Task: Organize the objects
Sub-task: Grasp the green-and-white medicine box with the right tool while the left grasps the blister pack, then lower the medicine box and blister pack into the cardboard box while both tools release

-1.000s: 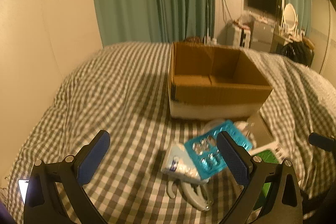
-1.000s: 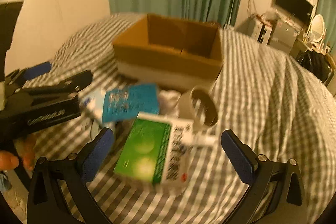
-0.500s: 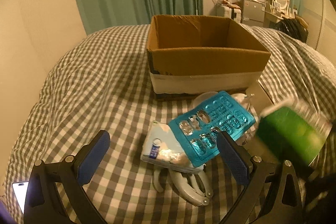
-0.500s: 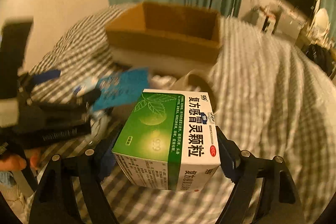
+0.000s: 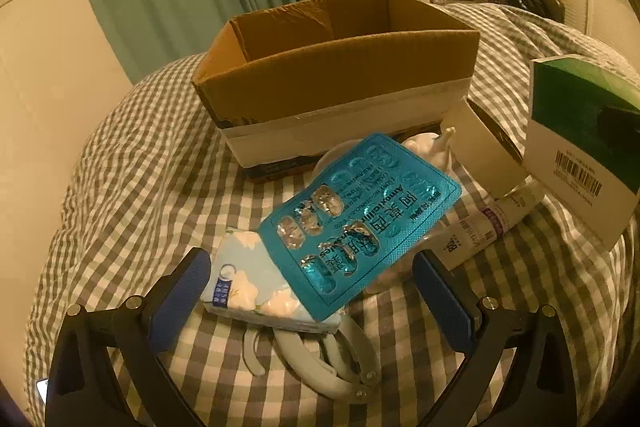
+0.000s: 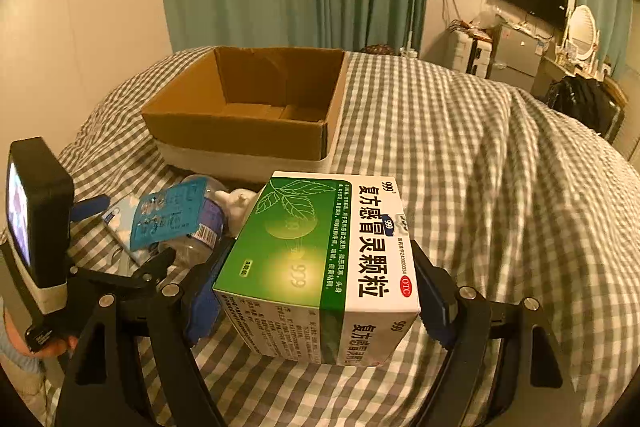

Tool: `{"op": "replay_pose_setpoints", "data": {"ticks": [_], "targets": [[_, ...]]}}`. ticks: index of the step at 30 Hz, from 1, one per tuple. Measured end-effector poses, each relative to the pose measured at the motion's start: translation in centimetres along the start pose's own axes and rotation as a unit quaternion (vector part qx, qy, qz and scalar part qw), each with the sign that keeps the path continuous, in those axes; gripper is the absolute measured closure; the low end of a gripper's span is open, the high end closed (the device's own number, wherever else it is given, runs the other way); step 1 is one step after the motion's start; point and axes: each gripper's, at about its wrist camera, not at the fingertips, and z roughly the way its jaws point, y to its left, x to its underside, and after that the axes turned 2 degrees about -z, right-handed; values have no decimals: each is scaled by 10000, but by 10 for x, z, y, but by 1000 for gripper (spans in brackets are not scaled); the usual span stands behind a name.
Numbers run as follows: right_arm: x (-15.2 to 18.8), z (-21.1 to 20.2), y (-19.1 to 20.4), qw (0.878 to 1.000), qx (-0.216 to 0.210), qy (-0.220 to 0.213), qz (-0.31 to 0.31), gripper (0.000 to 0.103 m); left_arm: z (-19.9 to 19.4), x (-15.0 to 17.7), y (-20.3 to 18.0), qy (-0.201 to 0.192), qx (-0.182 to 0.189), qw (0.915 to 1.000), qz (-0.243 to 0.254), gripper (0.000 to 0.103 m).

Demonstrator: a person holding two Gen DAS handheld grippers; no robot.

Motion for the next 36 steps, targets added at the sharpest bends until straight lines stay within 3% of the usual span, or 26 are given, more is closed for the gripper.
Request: {"op": "replay_pose_setpoints", "data": {"ticks": [4,5,7,9,13,23,28,36], "targets": [[3,2,-4,9999,-111,10,71,22,1,0,1,61,435,9990,53,39],[3,1,-6,9999,-131,10,104,22,1,0,-1,88,505,9986,104,43],[4,0,-8,9997,-184,8,162,22,0,2,-4,141,562,9981,215,68],[6,-3,-11,9995,-224,-11,210,22,1,1,-7,241,591,9976,268,80],[3,-9,-12,9991,-305,-96,264,22,1,-1,-2,356,617,9973,160,92],[-8,-36,-7,9982,-342,-441,231,22,-43,-16,24,-65,478,9984,-287,96],[-19,-44,-2,9978,-345,-558,76,22,-65,-34,41,-369,732,9934,-796,97],[-68,-59,1,9934,-280,-1088,-225,23,-90,-83,53,-1005,805,9876,-900,97]]}}
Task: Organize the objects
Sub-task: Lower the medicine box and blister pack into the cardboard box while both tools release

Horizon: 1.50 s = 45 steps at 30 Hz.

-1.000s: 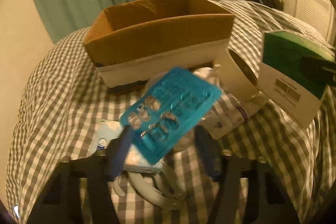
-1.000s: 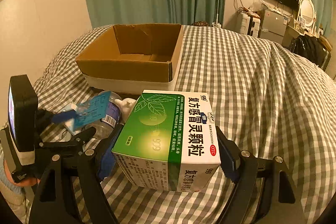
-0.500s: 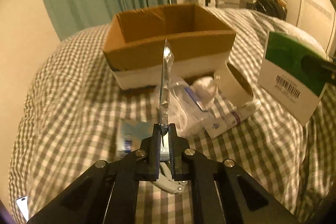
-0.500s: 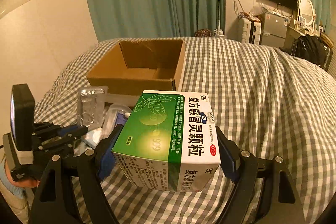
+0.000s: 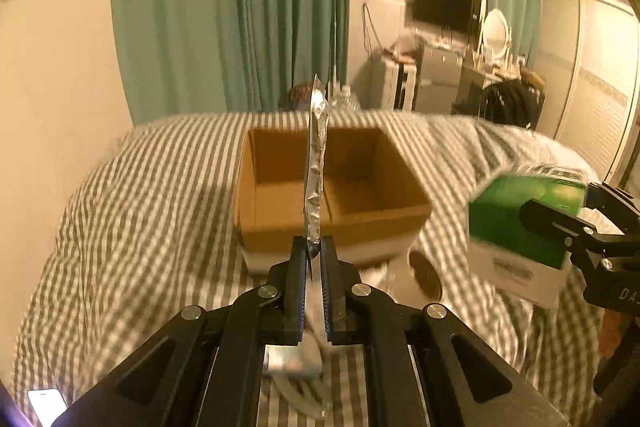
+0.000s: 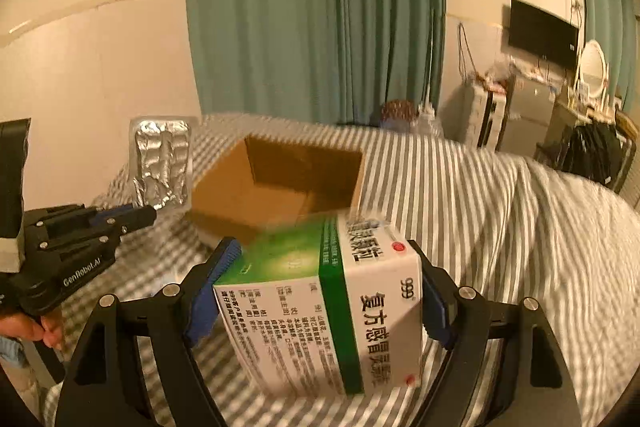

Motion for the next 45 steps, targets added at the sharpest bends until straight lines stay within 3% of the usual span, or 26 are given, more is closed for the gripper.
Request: {"op": "replay_pose_setpoints", "data": {"ticks": [8,14,19,25,30,35,38,40,44,45], "targets": [[-67,19,9,9987,-31,-443,-257,25,20,-61,2,-415,184,9990,-12,97],[-105,61,8,9976,-21,-676,-149,25,63,-86,8,-317,147,9994,-35,97],[-111,107,10,9979,-84,-630,-95,25,114,-79,15,27,88,9999,-80,97],[-85,165,11,9998,-159,-79,27,24,159,-59,15,548,93,9985,-6,97],[-78,180,0,9989,-343,115,300,23,176,-49,7,779,158,9968,76,96],[-83,158,-9,9980,-451,-95,428,13,171,-48,0,784,181,9967,87,93],[-88,137,-14,9978,-427,-294,425,12,157,-46,6,707,144,9974,59,72],[-92,123,-12,9976,-418,-394,382,9,143,-42,9,593,51,9982,-45,38],[-96,90,-14,9971,-419,-568,266,5,119,-43,18,378,50,9990,-227,32],[-97,80,-19,9967,-419,-636,273,2,115,-45,17,344,-9,9991,-264,27]]}}
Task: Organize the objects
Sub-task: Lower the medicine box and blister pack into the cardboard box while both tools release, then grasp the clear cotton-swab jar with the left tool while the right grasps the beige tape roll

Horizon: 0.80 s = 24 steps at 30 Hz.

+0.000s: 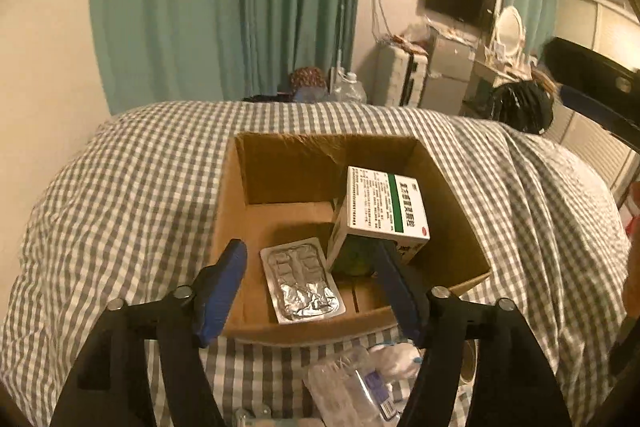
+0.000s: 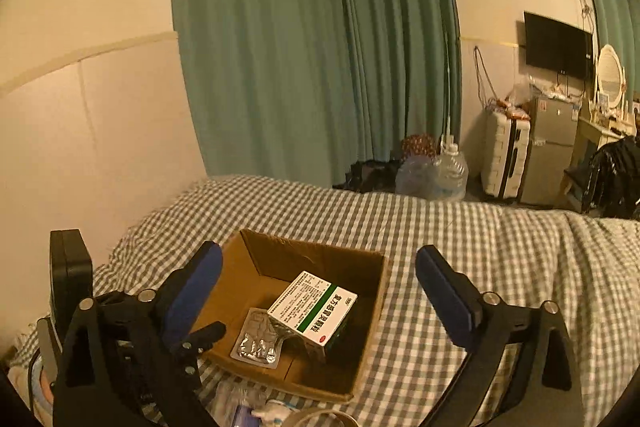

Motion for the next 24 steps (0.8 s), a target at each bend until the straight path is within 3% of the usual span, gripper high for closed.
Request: {"op": "replay_pose_setpoints", "data": {"ticks": [6,13,22,24], "targets": [[0,-46,-4,9998,70,-195,-27,0,-38,9,2,-462,-268,9985,-92,0],[29,-61,-8,9997,236,-21,-19,0,-65,42,3,-657,-420,9965,-303,0],[111,-16,-10,9945,81,1020,-211,0,-35,75,5,-199,-504,9970,-547,0],[129,1,-13,9910,298,1275,-261,0,-26,84,3,-117,-602,9960,-655,0]]}}
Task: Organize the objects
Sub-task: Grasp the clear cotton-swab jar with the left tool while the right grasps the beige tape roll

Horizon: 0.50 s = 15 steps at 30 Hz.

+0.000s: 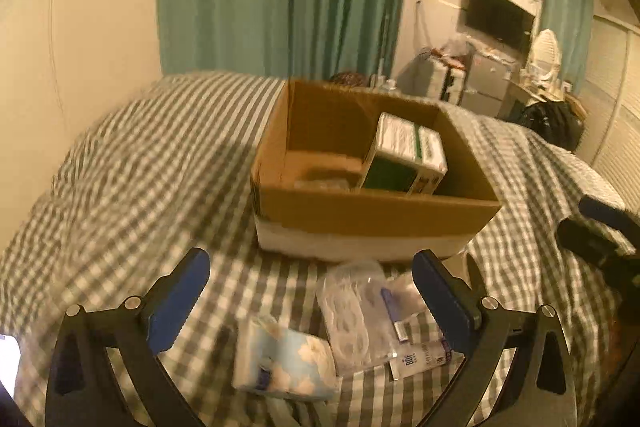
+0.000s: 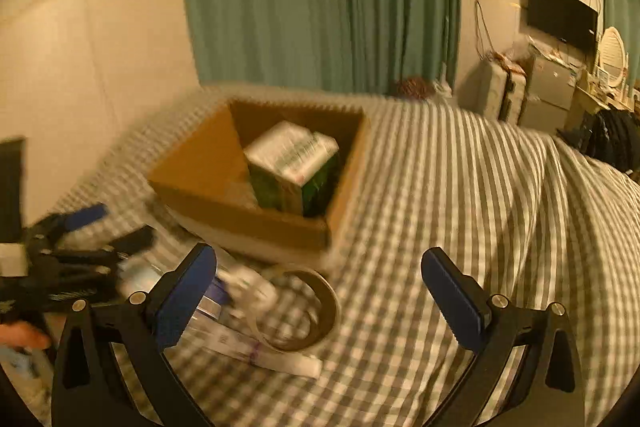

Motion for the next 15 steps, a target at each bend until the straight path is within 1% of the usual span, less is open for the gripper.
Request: {"op": "replay_pose_setpoints", "data": {"ticks": [2,4,6,9,15], "targets": [[9,16,-1,9995,194,237,-29,0,11,10,-4,183,8,9998,-100,0],[16,26,-5,9987,308,390,58,0,21,21,-11,370,52,9993,-26,0],[18,30,-11,9982,284,477,231,0,28,30,-18,472,-3,9988,118,0],[21,32,-17,9975,263,539,381,0,37,40,-29,592,27,9976,344,0],[20,31,-15,9976,176,557,361,0,49,50,-43,736,59,9951,663,0]]}}
